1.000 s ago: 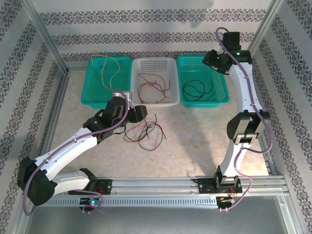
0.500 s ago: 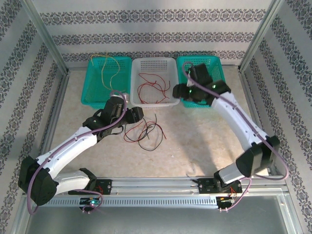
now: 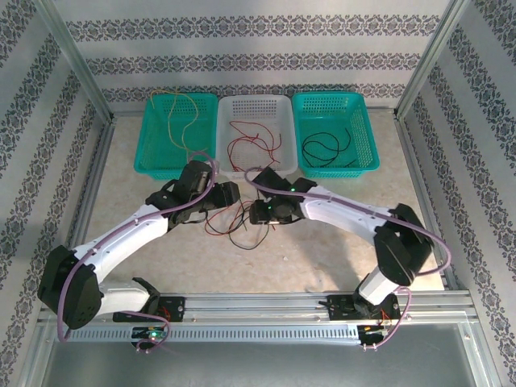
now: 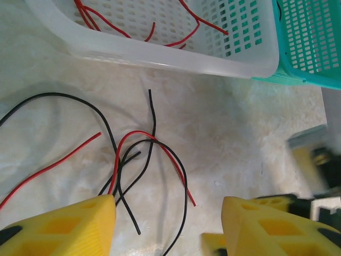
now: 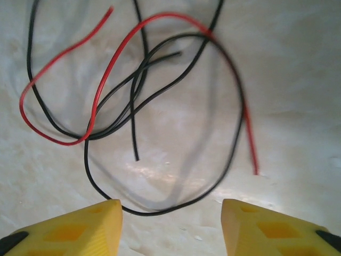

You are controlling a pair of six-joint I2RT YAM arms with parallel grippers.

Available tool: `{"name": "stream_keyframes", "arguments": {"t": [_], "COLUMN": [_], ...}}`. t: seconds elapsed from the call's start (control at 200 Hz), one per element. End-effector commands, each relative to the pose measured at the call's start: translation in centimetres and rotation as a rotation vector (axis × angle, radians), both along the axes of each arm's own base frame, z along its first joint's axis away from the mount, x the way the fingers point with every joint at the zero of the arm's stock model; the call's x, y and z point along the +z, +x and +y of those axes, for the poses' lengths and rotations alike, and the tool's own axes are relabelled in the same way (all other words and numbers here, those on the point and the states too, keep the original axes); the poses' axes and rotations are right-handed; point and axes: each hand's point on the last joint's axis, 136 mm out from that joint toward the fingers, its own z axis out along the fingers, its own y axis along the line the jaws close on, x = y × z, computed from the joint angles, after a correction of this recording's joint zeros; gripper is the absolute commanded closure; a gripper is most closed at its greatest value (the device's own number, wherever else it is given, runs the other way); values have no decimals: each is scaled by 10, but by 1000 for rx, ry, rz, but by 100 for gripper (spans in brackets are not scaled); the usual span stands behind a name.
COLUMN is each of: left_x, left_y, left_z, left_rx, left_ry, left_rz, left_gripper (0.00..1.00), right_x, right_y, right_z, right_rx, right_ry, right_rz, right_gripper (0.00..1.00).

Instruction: Untangle the cables

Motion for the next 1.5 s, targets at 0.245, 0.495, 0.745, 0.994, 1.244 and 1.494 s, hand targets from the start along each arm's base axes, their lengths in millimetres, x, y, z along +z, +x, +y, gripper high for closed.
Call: {"name": "stream_keyframes", "arguments": {"t": [0.245, 0.495, 0.745, 0.994, 1.244, 1.494], "left_x": [8, 13, 19, 20, 47, 94], "left_y": [1, 1, 2, 3, 9, 16], "left_z": [44, 47, 44, 36, 26, -2], "left_rx": [170, 181, 157, 121, 61, -57], "left_ry": [-69, -98, -101, -114, -153, -299], "left_rz": [-11, -40, -59, -58, -150, -296], "left_gripper": [48, 50, 50, 49, 44, 40], "right_x": [-38, -60, -73, -40, 53, 150], "right_y": [19, 24, 23, 22, 14, 6], "right_z": [48, 56, 47, 36, 22, 2], "right_rx": [18, 33, 14, 28, 80, 108], "right_ry": [11, -8, -34, -28, 114, 300], "right_rz": [53, 91, 117, 65, -122, -330], "right_gripper": [58, 64, 80, 100, 100, 100]}}
